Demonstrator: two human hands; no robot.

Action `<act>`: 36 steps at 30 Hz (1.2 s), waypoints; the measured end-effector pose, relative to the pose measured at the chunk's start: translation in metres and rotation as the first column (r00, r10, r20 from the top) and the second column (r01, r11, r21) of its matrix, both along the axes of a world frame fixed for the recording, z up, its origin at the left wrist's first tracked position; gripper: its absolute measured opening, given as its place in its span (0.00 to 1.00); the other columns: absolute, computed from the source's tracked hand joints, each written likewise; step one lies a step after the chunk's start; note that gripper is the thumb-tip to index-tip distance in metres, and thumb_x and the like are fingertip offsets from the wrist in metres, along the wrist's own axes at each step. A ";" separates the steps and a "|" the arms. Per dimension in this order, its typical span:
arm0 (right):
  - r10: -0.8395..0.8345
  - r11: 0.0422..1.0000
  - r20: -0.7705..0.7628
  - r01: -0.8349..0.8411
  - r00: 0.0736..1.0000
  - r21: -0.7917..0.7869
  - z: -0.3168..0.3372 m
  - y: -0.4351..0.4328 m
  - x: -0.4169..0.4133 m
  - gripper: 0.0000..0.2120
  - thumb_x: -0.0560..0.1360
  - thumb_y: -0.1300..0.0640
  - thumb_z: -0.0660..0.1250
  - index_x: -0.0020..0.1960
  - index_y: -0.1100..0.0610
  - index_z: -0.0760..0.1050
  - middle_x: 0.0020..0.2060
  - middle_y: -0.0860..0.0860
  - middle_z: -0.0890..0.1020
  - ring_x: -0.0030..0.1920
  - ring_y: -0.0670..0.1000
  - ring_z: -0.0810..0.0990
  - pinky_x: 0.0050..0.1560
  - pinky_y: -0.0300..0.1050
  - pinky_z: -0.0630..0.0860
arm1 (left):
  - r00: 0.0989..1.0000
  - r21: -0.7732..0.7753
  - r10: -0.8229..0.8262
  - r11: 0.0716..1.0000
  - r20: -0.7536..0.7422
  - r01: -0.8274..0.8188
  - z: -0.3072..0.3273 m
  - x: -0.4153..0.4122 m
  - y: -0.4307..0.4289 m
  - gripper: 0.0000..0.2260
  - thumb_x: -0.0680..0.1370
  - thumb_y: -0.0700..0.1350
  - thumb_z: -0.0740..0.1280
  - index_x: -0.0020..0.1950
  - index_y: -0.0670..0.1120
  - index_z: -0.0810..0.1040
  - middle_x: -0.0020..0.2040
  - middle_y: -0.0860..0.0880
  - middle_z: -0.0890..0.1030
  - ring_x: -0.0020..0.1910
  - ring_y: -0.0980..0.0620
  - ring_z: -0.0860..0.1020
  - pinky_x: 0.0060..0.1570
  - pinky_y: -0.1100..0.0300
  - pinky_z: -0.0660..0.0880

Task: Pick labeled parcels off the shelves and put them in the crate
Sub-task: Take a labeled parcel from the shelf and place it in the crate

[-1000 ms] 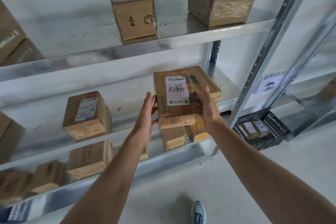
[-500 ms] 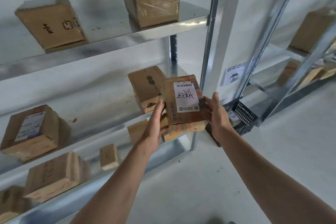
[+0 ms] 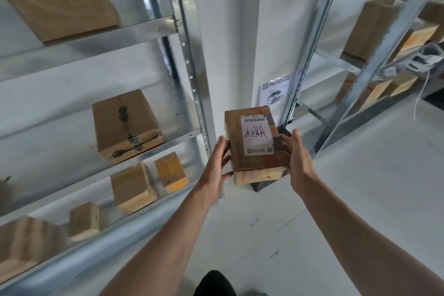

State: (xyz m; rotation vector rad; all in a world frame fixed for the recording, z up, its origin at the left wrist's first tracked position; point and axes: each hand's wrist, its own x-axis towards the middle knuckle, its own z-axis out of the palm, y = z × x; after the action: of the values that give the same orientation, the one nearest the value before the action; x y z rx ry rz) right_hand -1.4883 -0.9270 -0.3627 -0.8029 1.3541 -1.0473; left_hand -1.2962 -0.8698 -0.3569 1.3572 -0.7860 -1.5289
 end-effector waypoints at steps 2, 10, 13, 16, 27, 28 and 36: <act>0.017 1.000 -0.020 -0.017 1.000 0.006 -0.005 -0.021 -0.015 0.32 0.84 0.35 0.47 0.65 0.54 0.80 0.55 0.50 0.87 0.54 0.53 0.86 0.48 0.48 0.77 | 1.000 0.009 0.010 1.000 -0.017 -0.010 -0.003 -0.014 -0.022 0.30 0.77 0.74 0.55 0.73 0.61 0.73 0.75 0.58 0.73 0.75 0.52 0.68 0.74 0.36 0.60; 0.095 0.994 -0.077 -0.090 0.993 0.067 -0.039 -0.128 -0.047 0.32 0.84 0.34 0.48 0.66 0.54 0.79 0.56 0.53 0.86 0.55 0.55 0.85 0.47 0.48 0.78 | 0.999 0.050 0.034 0.998 -0.023 -0.033 -0.048 -0.047 -0.128 0.30 0.77 0.74 0.55 0.74 0.61 0.73 0.72 0.61 0.76 0.72 0.55 0.71 0.73 0.34 0.63; 0.115 0.990 -0.109 -0.105 0.987 0.095 -0.056 -0.182 -0.054 0.28 0.84 0.35 0.48 0.60 0.50 0.81 0.48 0.49 0.89 0.48 0.50 0.88 0.43 0.45 0.79 | 0.997 0.098 0.072 0.993 -0.038 -0.068 -0.067 -0.057 -0.181 0.28 0.80 0.71 0.53 0.74 0.60 0.73 0.68 0.61 0.79 0.70 0.56 0.73 0.72 0.35 0.63; 0.137 0.983 -0.130 -0.118 0.982 0.144 -0.067 -0.222 -0.059 0.25 0.85 0.36 0.48 0.50 0.45 0.81 0.39 0.45 0.88 0.39 0.46 0.88 0.41 0.44 0.76 | 0.993 0.143 0.109 0.985 -0.051 -0.101 -0.079 -0.064 -0.220 0.26 0.81 0.69 0.51 0.74 0.60 0.73 0.62 0.65 0.81 0.67 0.57 0.74 0.71 0.37 0.63; 0.325 0.912 -0.147 -0.269 0.934 0.308 -0.125 -0.353 -0.075 0.32 0.83 0.31 0.45 0.50 0.43 0.86 0.48 0.52 0.89 0.52 0.57 0.87 0.63 0.64 0.78 | 0.975 0.322 0.215 0.928 -0.056 -0.186 -0.129 -0.088 -0.334 0.20 0.82 0.66 0.54 0.60 0.58 0.80 0.50 0.65 0.85 0.58 0.58 0.79 0.71 0.43 0.63; 0.347 0.902 -0.157 -0.283 0.925 0.327 -0.132 -0.365 -0.076 0.33 0.83 0.31 0.45 0.52 0.44 0.86 0.48 0.52 0.89 0.52 0.58 0.87 0.63 0.65 0.77 | 0.973 0.335 0.227 0.921 -0.043 -0.200 -0.134 -0.092 -0.343 0.19 0.83 0.65 0.53 0.59 0.58 0.79 0.47 0.66 0.85 0.56 0.60 0.79 0.69 0.45 0.63; 0.487 0.813 -0.140 -0.389 0.862 0.433 -0.214 -0.464 -0.094 0.28 0.84 0.35 0.48 0.52 0.47 0.84 0.47 0.49 0.89 0.53 0.57 0.86 0.58 0.57 0.80 | 0.947 0.471 0.322 0.832 0.021 -0.293 -0.201 -0.123 -0.419 0.15 0.82 0.67 0.55 0.57 0.61 0.75 0.52 0.66 0.75 0.62 0.57 0.72 0.71 0.41 0.59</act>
State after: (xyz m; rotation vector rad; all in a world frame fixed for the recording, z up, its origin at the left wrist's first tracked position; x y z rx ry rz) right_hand -1.5821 -1.3907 -0.5772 -0.9044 1.4282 -0.2951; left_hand -1.4188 -1.2887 -0.5579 1.6851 -0.1340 -1.5410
